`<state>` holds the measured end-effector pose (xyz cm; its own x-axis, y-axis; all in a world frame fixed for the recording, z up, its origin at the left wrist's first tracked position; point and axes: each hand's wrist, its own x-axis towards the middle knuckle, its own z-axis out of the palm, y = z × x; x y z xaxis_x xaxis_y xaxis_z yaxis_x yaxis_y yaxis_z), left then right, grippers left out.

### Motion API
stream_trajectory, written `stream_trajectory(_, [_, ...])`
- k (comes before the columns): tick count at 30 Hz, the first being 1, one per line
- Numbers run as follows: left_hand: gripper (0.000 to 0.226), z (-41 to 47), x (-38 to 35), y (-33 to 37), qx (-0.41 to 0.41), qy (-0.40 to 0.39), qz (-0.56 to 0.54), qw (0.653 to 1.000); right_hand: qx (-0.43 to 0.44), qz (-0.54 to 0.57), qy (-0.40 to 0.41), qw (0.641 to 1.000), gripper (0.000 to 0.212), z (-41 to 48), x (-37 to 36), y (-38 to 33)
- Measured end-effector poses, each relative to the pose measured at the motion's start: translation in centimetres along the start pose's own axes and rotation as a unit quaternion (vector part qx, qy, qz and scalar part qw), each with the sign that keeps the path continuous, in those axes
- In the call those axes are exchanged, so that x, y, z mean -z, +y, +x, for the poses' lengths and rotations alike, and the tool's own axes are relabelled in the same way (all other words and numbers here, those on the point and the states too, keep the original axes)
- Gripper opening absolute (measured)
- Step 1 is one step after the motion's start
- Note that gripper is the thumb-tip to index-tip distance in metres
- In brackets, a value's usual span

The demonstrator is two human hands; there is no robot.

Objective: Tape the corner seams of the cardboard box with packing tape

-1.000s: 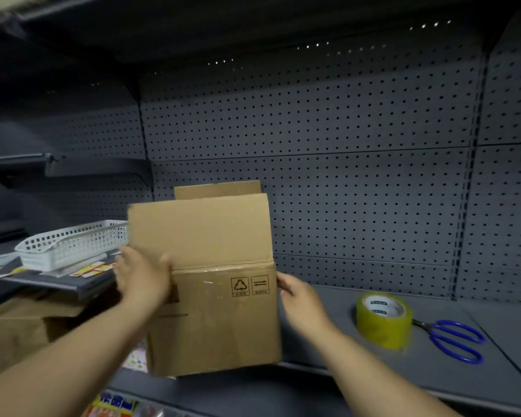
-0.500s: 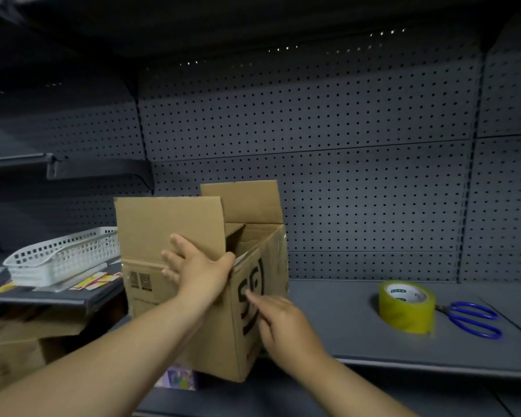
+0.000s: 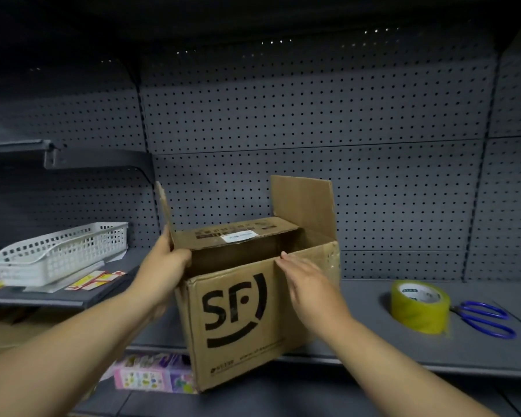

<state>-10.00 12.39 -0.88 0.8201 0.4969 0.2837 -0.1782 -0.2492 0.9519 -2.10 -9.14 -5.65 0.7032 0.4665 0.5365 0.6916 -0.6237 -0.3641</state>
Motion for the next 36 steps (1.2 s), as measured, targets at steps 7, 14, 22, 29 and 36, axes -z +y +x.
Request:
stream_trajectory(7, [0.046, 3.5, -3.8, -1.4, 0.018, -0.008, -0.024, 1.0, -0.006, -0.055, 0.009, 0.998, 0.051, 0.6, 0.1, 0.5])
stream_trajectory(14, [0.039, 7.1, -4.8, -2.3, 0.015, -0.013, -0.008, 1.0, -0.028, -0.087, 0.0, 0.996, 0.055, 1.7, 0.3, 1.3])
stream_trajectory(22, [0.055, 7.3, -5.4, -3.5, -0.026, -0.074, -0.011, 0.997, -0.048, -0.082, 0.016, 0.995, 0.054, 2.5, 0.4, 3.9])
stream_trajectory(29, [0.051, 7.9, -6.0, -6.0, -0.139, -0.01, 0.13, 0.982, -0.055, -0.057, 0.01, 0.997, 0.06, 2.6, 0.2, 5.2])
stream_trajectory(36, [0.061, 8.9, -5.8, -6.0, -0.092, -0.006, 0.135, 0.987, -0.06, 0.001, 0.005, 0.998, 0.054, 2.5, 1.8, 3.6])
